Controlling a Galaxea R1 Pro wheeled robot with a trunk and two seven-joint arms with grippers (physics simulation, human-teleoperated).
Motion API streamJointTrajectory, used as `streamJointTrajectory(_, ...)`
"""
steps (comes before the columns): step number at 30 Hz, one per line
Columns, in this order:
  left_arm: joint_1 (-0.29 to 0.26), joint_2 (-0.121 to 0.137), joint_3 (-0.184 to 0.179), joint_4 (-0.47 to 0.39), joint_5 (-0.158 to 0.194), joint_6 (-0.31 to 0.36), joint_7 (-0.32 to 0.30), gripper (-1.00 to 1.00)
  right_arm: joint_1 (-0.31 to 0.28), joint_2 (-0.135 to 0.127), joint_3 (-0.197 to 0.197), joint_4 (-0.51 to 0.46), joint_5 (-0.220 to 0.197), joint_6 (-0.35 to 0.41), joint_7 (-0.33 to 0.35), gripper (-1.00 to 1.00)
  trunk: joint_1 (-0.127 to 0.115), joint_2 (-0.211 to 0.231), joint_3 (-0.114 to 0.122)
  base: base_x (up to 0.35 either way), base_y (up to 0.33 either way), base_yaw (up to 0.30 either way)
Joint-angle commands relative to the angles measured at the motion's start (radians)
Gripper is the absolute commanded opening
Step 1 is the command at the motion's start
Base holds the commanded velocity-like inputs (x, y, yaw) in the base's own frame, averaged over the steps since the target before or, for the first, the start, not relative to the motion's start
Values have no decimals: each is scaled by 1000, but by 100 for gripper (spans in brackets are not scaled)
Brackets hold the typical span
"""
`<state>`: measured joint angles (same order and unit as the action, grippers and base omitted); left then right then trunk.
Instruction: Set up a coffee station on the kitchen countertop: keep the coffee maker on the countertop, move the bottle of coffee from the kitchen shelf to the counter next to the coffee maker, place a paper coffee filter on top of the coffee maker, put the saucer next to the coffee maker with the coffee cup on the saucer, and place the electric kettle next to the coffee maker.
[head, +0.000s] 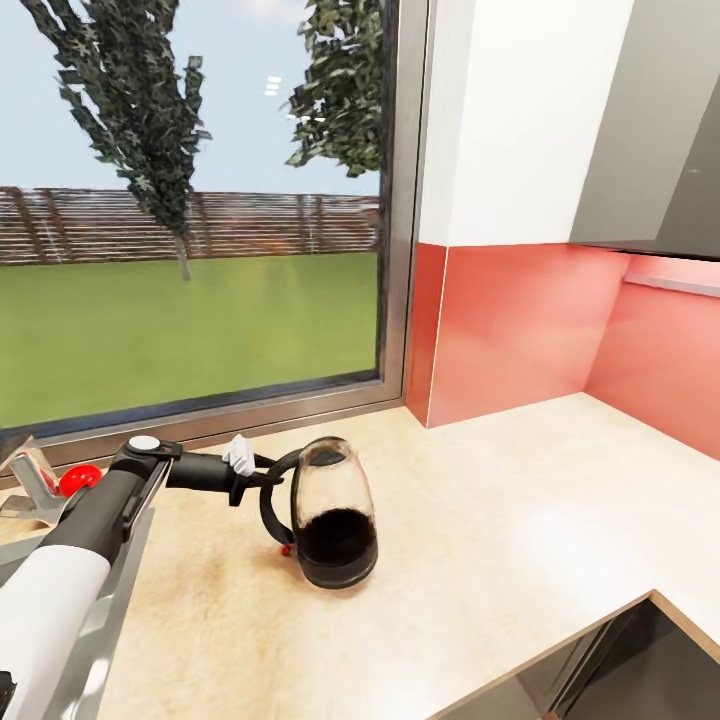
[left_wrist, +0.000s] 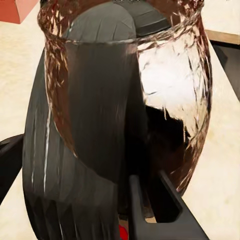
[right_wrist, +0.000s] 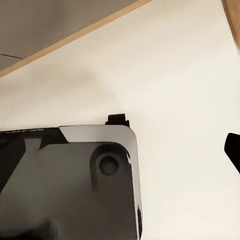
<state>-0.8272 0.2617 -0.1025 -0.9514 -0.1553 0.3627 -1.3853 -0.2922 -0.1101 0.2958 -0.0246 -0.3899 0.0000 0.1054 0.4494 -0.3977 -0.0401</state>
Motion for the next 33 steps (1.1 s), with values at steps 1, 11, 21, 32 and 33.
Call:
streamJointTrajectory(1,-1,0,-1,-2,-3,10,-4,-100,-1,0,8,0,-10,0,3,100,1,-2,-2,0,0,0)
streamJointTrajectory(11,-1,1,0,-4,0,10,-5,-100,-1,0,8,0,-10,0,3,100,1,-2,-2,0,0,0)
streamJointTrajectory(21,-1,1,7,-6,0,10,-5,-100,-1,0,8,0,-10,0,3,100,1,-2,-2,0,0,0)
streamJointTrajectory(32,-18,-1,6,-72,1,112,-5,-100,1,4,8,-1,-12,-1,3,100,1,-2,-2,0,0,0)
streamJointTrajectory(33,-19,0,6,-95,1,135,-4,-100,0,4,8,-2,-13,-1,3,100,1,-2,-2,0,0,0)
